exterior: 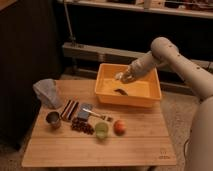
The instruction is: Wipe tray with brush
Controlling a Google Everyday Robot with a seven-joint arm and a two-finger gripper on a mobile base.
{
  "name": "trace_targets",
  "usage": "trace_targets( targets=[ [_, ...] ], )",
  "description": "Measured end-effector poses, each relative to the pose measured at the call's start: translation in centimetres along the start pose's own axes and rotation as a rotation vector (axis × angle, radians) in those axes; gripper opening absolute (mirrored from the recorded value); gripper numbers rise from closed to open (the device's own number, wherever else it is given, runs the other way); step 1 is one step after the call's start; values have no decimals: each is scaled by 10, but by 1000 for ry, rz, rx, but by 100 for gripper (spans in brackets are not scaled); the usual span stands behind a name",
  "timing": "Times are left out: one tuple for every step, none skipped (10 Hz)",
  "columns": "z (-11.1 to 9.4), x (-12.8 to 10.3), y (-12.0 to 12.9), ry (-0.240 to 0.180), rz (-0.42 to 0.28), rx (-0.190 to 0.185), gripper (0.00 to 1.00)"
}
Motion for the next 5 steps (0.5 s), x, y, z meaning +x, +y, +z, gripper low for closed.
trace_targets(
  targets=[
    [3, 10, -2, 23, -5, -15, 0],
    [6, 27, -9, 54, -7, -33, 0],
    [5, 35, -17, 70, -5, -46, 0],
    [3, 40, -25, 79, 1, -52, 0],
    [0, 48, -39, 93, 8, -52, 0]
  ],
)
